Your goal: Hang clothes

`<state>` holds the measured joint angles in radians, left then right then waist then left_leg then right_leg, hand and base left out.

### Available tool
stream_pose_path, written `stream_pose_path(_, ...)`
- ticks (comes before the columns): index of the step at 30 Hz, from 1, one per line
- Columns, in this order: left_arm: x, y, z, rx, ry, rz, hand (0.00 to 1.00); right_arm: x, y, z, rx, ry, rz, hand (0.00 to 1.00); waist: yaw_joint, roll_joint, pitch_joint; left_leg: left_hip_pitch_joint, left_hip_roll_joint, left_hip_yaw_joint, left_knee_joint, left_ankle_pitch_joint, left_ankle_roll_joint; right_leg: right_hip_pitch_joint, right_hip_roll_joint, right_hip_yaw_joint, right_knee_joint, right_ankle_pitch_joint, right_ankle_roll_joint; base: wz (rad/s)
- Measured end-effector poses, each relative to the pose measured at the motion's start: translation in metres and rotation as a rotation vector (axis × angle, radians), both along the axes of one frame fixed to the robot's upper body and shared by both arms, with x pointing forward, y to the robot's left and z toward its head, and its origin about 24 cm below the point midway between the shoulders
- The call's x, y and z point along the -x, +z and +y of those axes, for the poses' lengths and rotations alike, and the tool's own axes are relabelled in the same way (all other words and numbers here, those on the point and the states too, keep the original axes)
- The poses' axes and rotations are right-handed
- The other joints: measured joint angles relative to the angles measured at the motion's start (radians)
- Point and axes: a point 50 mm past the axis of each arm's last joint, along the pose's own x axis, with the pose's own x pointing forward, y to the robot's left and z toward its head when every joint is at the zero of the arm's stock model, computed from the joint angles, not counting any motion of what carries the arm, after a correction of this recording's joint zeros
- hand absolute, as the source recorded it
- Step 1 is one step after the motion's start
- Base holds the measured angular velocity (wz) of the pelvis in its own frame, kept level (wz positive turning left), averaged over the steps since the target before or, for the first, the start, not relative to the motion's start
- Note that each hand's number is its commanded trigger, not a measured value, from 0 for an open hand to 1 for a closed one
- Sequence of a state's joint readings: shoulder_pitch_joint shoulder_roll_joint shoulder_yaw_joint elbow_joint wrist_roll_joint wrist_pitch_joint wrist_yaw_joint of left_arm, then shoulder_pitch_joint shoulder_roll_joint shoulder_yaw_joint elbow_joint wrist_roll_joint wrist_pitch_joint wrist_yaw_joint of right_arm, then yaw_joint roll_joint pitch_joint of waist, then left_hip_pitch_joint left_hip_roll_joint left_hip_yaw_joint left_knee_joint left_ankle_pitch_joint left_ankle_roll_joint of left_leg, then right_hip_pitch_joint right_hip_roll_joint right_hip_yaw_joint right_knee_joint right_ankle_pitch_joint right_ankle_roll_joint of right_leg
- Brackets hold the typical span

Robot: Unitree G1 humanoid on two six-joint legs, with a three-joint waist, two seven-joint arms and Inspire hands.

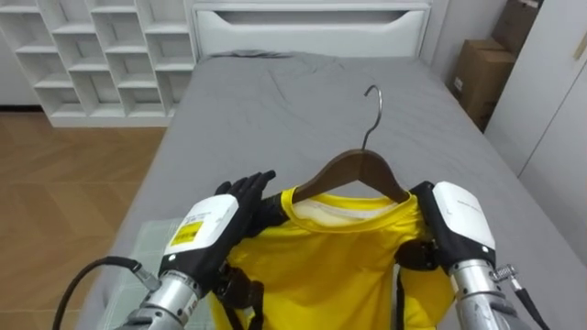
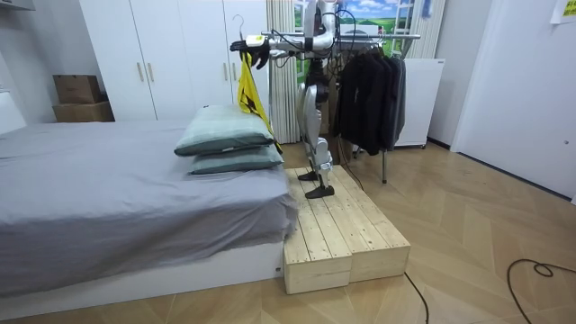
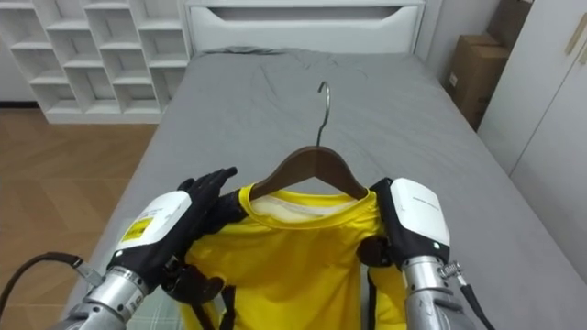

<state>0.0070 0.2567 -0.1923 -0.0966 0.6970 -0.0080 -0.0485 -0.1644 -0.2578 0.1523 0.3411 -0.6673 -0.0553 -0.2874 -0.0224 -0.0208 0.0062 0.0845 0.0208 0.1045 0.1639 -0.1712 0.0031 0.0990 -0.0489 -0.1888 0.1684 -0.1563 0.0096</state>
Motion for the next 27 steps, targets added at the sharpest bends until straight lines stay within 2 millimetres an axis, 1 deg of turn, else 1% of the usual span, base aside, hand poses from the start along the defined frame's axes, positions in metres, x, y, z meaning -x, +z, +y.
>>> stream_pose_path(4,0.000,0.003,0.004,0.038,0.028,-0.035,0.00,0.005,-0.006,-0.002,-0.002,-0.003,0.019,1.00,0.002,-0.007,0.0004,0.009,-0.001,0.000,0.000,0.000,0.000,0.009,0.000,0.002,-0.002,-0.001,0.001,0.00)
stream_pose_path(7,0.001,0.004,0.010,0.055,0.059,-0.063,0.00,0.009,-0.010,-0.009,-0.007,-0.028,0.033,1.00,0.003,-0.008,0.0007,0.009,-0.002,-0.009,0.001,0.000,0.000,0.013,0.000,0.000,-0.006,-0.002,0.002,0.01)
stream_pose_path(10,0.003,0.005,0.019,0.100,0.121,-0.092,0.00,0.013,-0.013,-0.014,-0.021,-0.052,0.043,1.00,0.012,-0.008,0.0004,0.007,-0.001,0.000,-0.002,0.000,0.000,0.013,0.003,0.004,-0.016,-0.001,0.002,-0.03)
stream_pose_path(15,0.003,0.009,0.026,0.126,0.173,-0.150,0.00,0.020,-0.018,-0.023,-0.016,-0.082,0.058,1.00,0.038,-0.007,-0.0006,0.006,0.002,0.001,-0.003,0.000,0.000,0.006,0.006,0.007,-0.013,-0.001,0.001,0.00)
stream_pose_path(19,0.004,0.014,0.041,0.170,0.248,-0.207,0.00,0.021,-0.017,-0.028,0.007,-0.085,0.058,1.00,0.047,-0.007,-0.0013,0.007,0.001,0.001,-0.004,0.000,0.000,0.007,0.005,0.008,-0.013,-0.001,0.001,0.00)
stream_pose_path(23,0.008,0.009,0.057,0.188,0.353,-0.235,0.00,0.029,-0.022,-0.036,0.009,-0.115,0.075,1.00,0.051,-0.007,-0.0022,0.012,0.000,0.001,-0.004,0.000,0.000,0.016,0.004,0.002,-0.015,-0.001,0.001,0.03)
stream_pose_path(25,0.009,0.006,0.062,0.194,0.388,-0.237,0.00,0.033,-0.025,-0.038,0.010,-0.122,0.088,1.00,0.052,-0.006,-0.0024,0.012,0.001,0.000,-0.004,0.000,0.000,0.017,0.004,-0.002,-0.015,-0.001,0.001,0.06)
stream_pose_path(27,0.011,0.003,0.066,0.217,0.417,-0.231,0.00,0.035,-0.027,-0.038,0.011,-0.124,0.099,1.00,0.053,-0.004,-0.0047,0.012,0.001,0.000,-0.004,0.000,0.000,0.017,0.004,-0.003,-0.014,-0.001,0.001,0.02)
